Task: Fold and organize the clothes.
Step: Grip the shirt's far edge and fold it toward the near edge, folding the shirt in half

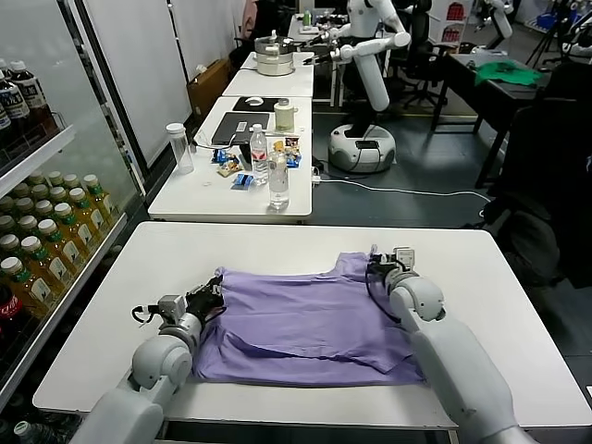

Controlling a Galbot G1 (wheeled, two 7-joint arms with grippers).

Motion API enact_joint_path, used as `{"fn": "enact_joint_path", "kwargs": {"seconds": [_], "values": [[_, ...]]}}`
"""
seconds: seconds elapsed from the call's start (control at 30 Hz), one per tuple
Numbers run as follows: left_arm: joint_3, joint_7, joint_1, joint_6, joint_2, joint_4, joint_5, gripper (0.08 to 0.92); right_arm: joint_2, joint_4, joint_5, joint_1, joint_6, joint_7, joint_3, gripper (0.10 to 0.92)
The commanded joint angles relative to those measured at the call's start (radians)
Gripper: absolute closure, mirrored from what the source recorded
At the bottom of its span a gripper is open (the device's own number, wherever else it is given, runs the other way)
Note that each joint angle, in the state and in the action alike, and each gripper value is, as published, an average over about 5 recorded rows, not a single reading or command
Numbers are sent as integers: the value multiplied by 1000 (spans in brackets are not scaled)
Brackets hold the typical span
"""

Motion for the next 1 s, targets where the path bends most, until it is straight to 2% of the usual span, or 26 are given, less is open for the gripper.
{"fn": "enact_joint_path", "kwargs": {"seconds": [0.03,0.2,0.43,1.0], "values": [[-70,4,210,-20,11,-243,-14,870,-140,324,58,-144,5,12,86,909],[-87,12,284,-17,9,-282,-6,872,-204,458,67,-283,5,21,152,909],[-115,20,345,0,26,-302,6,872,-200,566,41,-481,6,27,234,909],[-106,29,365,71,29,-279,126,870,-114,479,-91,-546,5,41,217,900]]}}
